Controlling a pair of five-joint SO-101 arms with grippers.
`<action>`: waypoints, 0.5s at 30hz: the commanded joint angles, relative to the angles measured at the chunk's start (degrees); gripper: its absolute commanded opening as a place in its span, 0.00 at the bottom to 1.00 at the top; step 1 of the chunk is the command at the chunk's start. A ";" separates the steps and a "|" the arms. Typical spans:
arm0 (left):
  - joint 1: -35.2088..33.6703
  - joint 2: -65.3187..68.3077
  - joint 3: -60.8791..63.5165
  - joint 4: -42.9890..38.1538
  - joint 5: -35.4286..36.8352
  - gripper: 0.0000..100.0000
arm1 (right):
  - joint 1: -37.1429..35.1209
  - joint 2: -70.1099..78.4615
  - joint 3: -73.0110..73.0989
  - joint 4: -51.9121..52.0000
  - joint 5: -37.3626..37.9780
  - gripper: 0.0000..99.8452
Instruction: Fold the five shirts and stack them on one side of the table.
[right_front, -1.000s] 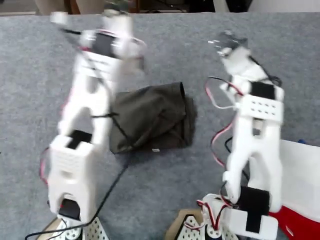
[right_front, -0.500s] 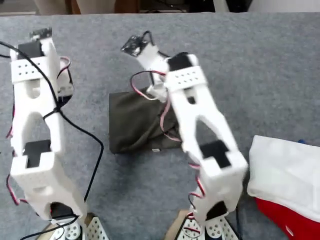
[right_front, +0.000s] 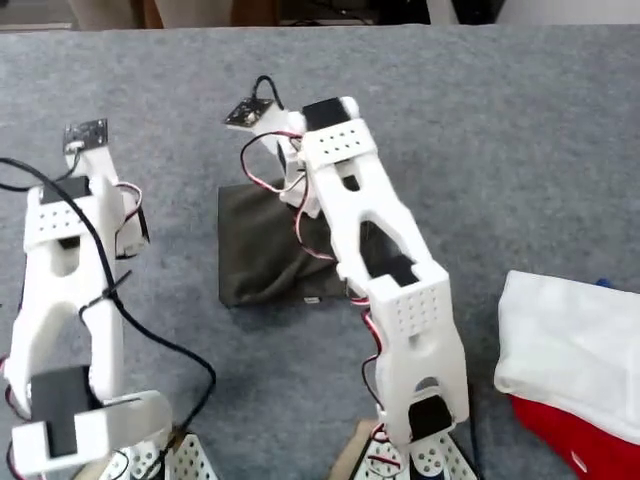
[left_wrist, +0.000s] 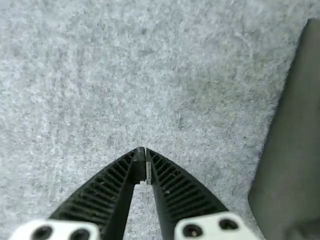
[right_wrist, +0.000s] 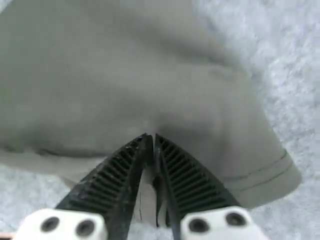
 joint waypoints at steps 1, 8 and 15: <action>0.00 -3.30 1.58 -1.76 -0.35 0.02 | 1.89 -0.22 -1.27 1.93 1.93 0.02; -0.35 -3.30 2.02 -1.76 -0.35 0.02 | 5.41 -1.19 7.16 2.20 4.75 0.02; -0.18 -3.30 2.02 -2.20 -0.44 0.02 | 6.29 -17.54 27.47 -1.23 8.62 0.02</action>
